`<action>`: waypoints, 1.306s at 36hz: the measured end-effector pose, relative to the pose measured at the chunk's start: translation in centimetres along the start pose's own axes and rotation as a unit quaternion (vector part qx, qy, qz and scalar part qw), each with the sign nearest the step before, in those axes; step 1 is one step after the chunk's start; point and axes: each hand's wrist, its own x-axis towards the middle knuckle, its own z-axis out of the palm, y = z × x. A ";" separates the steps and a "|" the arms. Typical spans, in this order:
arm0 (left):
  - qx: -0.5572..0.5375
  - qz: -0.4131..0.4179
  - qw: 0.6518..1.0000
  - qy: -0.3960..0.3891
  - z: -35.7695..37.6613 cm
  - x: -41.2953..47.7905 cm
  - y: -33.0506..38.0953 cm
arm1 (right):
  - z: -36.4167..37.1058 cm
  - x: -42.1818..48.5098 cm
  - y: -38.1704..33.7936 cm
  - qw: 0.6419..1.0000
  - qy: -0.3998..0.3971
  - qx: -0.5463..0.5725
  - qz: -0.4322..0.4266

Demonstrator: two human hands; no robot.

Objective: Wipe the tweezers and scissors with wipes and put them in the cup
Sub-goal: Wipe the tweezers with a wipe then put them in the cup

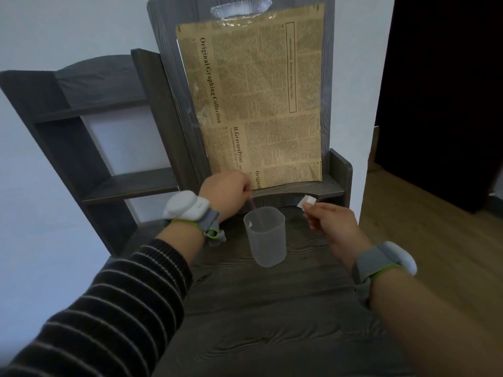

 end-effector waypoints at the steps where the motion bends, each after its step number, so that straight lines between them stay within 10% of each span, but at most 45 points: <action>1: 0.000 0.002 1.000 -0.002 0.5 0.0 -0.1 | 0.0 0.0 0.0 1.000 0.000 -0.005 -0.001; 47: -0.028 0.043 0.997 -0.049 3.2 1.0 -2.6 | 1.5 -0.9 1.0 1.000 -0.012 -0.019 0.003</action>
